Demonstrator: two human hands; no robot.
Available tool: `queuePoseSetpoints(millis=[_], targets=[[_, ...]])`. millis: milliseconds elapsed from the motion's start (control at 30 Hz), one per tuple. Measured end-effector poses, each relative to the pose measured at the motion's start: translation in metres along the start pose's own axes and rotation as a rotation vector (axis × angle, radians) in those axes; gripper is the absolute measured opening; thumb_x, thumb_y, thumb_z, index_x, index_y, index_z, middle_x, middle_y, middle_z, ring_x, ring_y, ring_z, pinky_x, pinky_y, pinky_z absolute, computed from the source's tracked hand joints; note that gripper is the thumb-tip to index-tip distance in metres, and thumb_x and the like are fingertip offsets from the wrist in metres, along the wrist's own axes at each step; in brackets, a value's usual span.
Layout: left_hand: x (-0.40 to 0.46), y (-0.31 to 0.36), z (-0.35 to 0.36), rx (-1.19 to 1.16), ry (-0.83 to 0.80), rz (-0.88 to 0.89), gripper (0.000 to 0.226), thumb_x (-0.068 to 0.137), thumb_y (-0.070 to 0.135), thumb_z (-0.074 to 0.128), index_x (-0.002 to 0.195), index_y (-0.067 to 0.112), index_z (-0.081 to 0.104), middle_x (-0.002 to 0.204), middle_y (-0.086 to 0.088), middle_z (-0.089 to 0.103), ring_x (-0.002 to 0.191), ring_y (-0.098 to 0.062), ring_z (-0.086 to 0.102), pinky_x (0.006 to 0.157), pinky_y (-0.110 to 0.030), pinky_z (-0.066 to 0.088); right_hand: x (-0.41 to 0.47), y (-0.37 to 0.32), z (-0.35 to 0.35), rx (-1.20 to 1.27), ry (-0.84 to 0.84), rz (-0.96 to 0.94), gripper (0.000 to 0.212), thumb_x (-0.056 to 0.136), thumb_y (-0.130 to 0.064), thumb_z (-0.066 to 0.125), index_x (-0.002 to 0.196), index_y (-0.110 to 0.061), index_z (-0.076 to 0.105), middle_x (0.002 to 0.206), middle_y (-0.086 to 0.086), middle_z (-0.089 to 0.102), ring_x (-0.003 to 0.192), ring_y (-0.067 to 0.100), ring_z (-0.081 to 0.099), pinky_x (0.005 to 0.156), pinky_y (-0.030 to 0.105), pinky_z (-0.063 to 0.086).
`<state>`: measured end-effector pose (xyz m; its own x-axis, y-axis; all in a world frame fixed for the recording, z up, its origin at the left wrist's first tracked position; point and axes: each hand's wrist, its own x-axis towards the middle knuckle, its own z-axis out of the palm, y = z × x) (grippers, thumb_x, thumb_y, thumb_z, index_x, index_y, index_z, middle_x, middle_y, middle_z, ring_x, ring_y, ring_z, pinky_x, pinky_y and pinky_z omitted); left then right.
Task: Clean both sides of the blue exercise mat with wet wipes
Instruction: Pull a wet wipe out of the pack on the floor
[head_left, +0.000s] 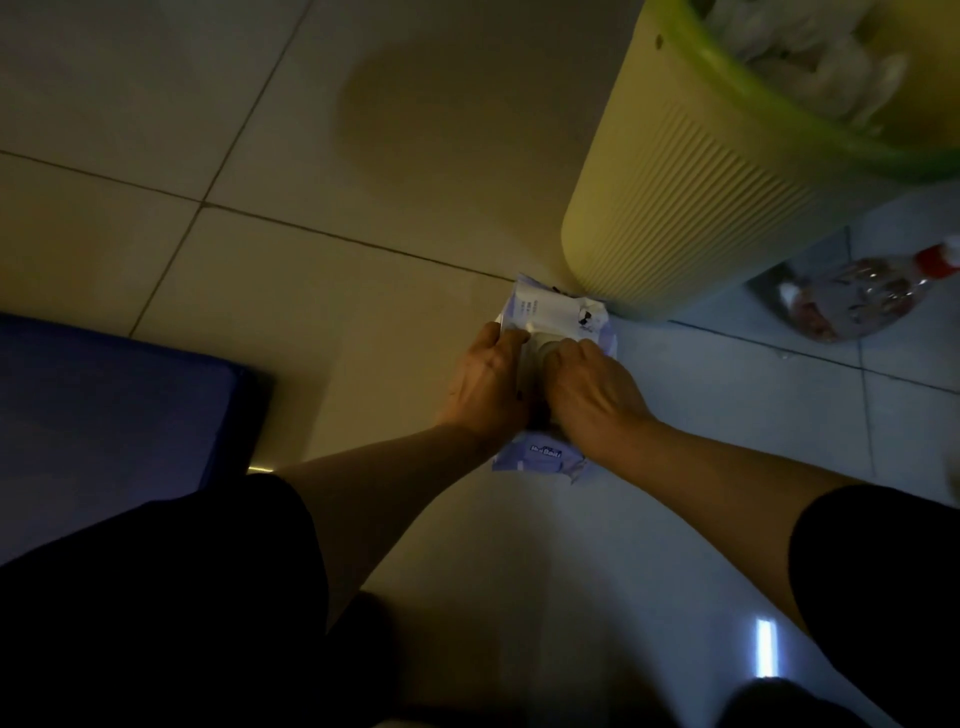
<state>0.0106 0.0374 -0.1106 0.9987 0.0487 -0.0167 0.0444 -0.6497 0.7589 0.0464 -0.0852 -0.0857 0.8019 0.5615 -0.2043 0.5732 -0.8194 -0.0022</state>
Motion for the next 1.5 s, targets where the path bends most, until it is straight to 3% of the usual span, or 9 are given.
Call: queuePoseSetpoints(millis=[167, 267, 433, 600, 833, 1100, 1200, 1333, 1500], targets=[[0.002, 0.007, -0.002, 0.004, 0.011, 0.0, 0.058, 0.068, 0.018, 0.084, 0.117, -0.001, 0.058, 0.112, -0.018, 0.054, 0.087, -0.032, 0.058, 0.077, -0.039, 0.052, 0.005, 0.012, 0.007, 0.198, -0.083, 0.059, 0.022, 0.089, -0.009, 0.054, 0.11, -0.002, 0.056, 0.113, 0.017, 0.053, 0.104, 0.028, 0.05, 0.077, 0.027, 0.036], [0.001, 0.008, -0.003, 0.006, 0.016, -0.027, 0.064, 0.065, 0.024, 0.087, 0.118, 0.001, 0.059, 0.113, -0.016, 0.053, 0.089, -0.031, 0.057, 0.073, -0.036, 0.05, 0.005, 0.015, -0.008, 0.591, -0.026, 0.215, 0.005, 0.093, -0.003, 0.045, 0.094, -0.005, 0.05, 0.09, 0.008, 0.045, 0.085, 0.018, 0.042, 0.061, 0.021, 0.023], [0.001, 0.008, -0.007, 0.021, 0.01, -0.072, 0.069, 0.067, 0.025, 0.086, 0.126, 0.005, 0.055, 0.119, -0.011, 0.051, 0.098, -0.026, 0.054, 0.071, -0.019, 0.032, 0.003, 0.024, -0.025, 1.053, 0.036, 0.394, 0.02, 0.097, -0.018, 0.046, 0.08, -0.008, 0.048, 0.068, 0.001, 0.045, 0.068, 0.013, 0.044, 0.068, 0.034, 0.042], [-0.001, 0.012, -0.011, 0.031, -0.005, -0.083, 0.07, 0.065, 0.031, 0.087, 0.124, 0.008, 0.056, 0.116, -0.009, 0.052, 0.092, -0.02, 0.051, 0.068, -0.017, 0.029, 0.004, 0.023, -0.015, 0.724, 0.09, 0.296, 0.014, 0.086, -0.007, 0.058, 0.08, 0.004, 0.061, 0.08, 0.014, 0.062, 0.079, 0.025, 0.059, 0.07, 0.036, 0.046], [-0.001, 0.014, -0.015, 0.052, -0.082, -0.115, 0.091, 0.055, 0.034, 0.092, 0.131, 0.009, 0.047, 0.121, -0.007, 0.047, 0.104, -0.023, 0.049, 0.076, -0.027, 0.038, 0.02, 0.045, -0.045, 1.062, 0.425, 0.673, 0.023, 0.092, -0.008, 0.042, 0.07, -0.013, 0.038, 0.069, 0.0, 0.037, 0.061, 0.01, 0.035, 0.051, 0.025, 0.029], [0.003, 0.016, -0.012, 0.01, 0.062, -0.17, 0.044, 0.082, 0.025, 0.074, 0.119, 0.009, 0.058, 0.117, -0.008, 0.053, 0.097, -0.026, 0.057, 0.078, -0.034, 0.05, -0.028, 0.042, -0.034, 0.9, 0.21, 0.421, 0.025, 0.083, -0.003, 0.049, 0.067, -0.011, 0.067, 0.075, 0.006, 0.065, 0.074, 0.023, 0.06, 0.065, 0.033, 0.046], [0.013, 0.015, -0.006, 0.03, 0.114, -0.256, 0.022, 0.089, 0.024, 0.065, 0.108, 0.012, 0.064, 0.11, -0.007, 0.059, 0.093, -0.025, 0.061, 0.079, -0.039, 0.053, -0.039, 0.04, -0.022, 0.654, -0.012, 0.22, 0.029, 0.087, -0.009, 0.051, 0.097, -0.021, 0.074, 0.094, -0.001, 0.066, 0.09, 0.021, 0.061, 0.077, 0.034, 0.049], [0.011, 0.013, 0.002, -0.061, 0.13, -0.135, 0.042, 0.095, 0.026, 0.056, 0.136, 0.017, 0.049, 0.122, -0.011, 0.058, 0.106, -0.026, 0.059, 0.084, -0.037, 0.051, -0.033, 0.041, -0.017, 0.488, -0.155, 0.184, 0.039, 0.099, -0.025, 0.037, 0.132, -0.042, 0.049, 0.128, 0.005, 0.057, 0.111, 0.027, 0.053, 0.085, 0.033, 0.041], [0.002, 0.011, 0.003, -0.317, 0.097, -0.116, 0.067, 0.091, 0.061, 0.034, 0.147, 0.023, 0.033, 0.127, -0.007, 0.062, 0.107, -0.019, 0.063, 0.085, -0.041, 0.056, -0.018, 0.041, -0.015, 0.585, -0.211, 0.228, 0.031, 0.096, -0.041, 0.042, 0.118, -0.035, 0.062, 0.115, 0.007, 0.063, 0.104, 0.028, 0.058, 0.082, 0.034, 0.046]])
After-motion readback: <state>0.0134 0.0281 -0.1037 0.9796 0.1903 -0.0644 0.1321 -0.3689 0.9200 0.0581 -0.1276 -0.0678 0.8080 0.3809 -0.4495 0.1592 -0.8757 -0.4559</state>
